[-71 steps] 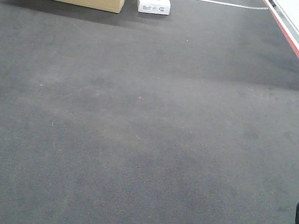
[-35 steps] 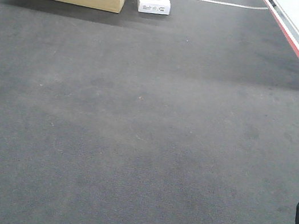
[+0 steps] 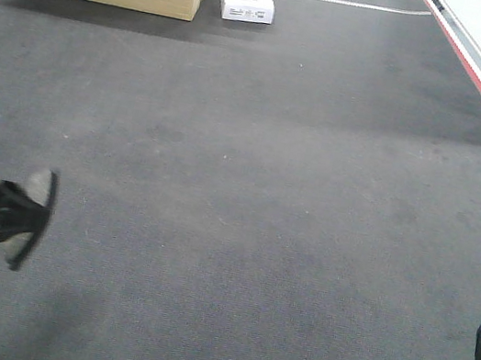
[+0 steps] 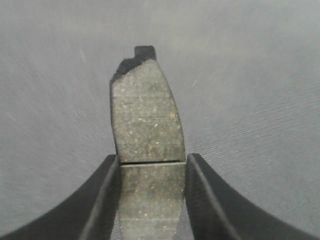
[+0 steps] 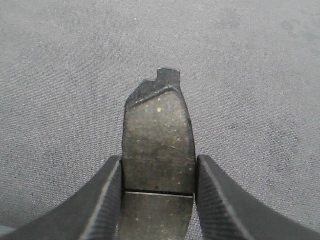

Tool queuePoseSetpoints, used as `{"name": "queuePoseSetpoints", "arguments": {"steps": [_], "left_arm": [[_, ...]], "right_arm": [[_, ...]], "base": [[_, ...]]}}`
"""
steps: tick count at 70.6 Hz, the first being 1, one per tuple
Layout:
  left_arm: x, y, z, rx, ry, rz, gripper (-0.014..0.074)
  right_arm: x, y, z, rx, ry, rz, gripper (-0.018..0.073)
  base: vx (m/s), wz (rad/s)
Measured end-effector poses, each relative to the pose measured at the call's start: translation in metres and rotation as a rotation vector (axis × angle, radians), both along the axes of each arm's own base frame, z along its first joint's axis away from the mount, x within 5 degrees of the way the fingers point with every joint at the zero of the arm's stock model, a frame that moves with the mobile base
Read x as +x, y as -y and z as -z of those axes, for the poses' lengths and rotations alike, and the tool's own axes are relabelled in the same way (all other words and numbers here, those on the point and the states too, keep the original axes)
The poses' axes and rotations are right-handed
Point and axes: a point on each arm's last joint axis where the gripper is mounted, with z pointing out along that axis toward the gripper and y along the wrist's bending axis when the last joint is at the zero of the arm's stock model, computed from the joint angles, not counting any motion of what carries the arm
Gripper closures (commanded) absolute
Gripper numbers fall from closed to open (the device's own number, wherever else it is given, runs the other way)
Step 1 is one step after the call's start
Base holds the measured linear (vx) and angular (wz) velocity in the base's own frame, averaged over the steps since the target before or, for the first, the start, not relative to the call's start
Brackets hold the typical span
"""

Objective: Move and align brake pads A on conveyor
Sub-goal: 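Lower the left gripper's brake pad onto the belt and open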

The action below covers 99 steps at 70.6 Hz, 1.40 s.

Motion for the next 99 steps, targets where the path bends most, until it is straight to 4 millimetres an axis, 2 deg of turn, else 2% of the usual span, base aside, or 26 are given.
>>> {"name": "queuePoseSetpoints", "arguments": {"steps": [9,23,34,42,63,76,85,92,99], "left_arm": [[0.028,0.003,0.023,-0.016,-0.12,-0.016,0.0447],[0.054,0.005,0.048,-0.012,-0.2,-0.024,0.0447],[0.061,0.005,0.068,-0.002,-0.257,-0.027,0.0441],[0.062,0.004,0.075,0.011,-0.273,-0.024,0.0414],[0.064,0.004,0.088,0.031,-0.306,-0.017,0.0245],[0.065,0.004,0.087,0.031,-0.303,-0.018,0.0162],[0.065,0.004,0.083,0.029,-0.289,-0.02,0.0154],[0.061,0.004,0.07,0.026,-0.255,-0.013,0.019],[0.052,0.003,0.044,0.025,-0.18,-0.007,0.0278]], "right_arm": [[0.0,0.0,0.0,0.0,0.0,0.0,0.0468],[0.0,0.0,0.0,0.0,0.0,0.0,0.0468],[0.0,0.0,0.0,0.0,0.0,0.0,0.0468],[0.0,0.0,0.0,0.0,0.0,0.0,0.0468],[0.0,0.0,0.0,0.0,0.0,0.0,0.0468],[0.0,0.0,0.0,0.0,0.0,0.0,0.0468],[0.0,0.0,0.0,0.0,0.0,0.0,0.0468],[0.0,0.0,0.0,0.0,0.0,0.0,0.0468],[0.0,0.0,0.0,0.0,0.0,0.0,0.0468]], "base": [[0.0,0.0],[0.0,0.0],[0.0,0.0],[0.0,0.0],[0.0,0.0],[0.0,0.0],[0.0,0.0],[0.0,0.0],[0.0,0.0]]}}
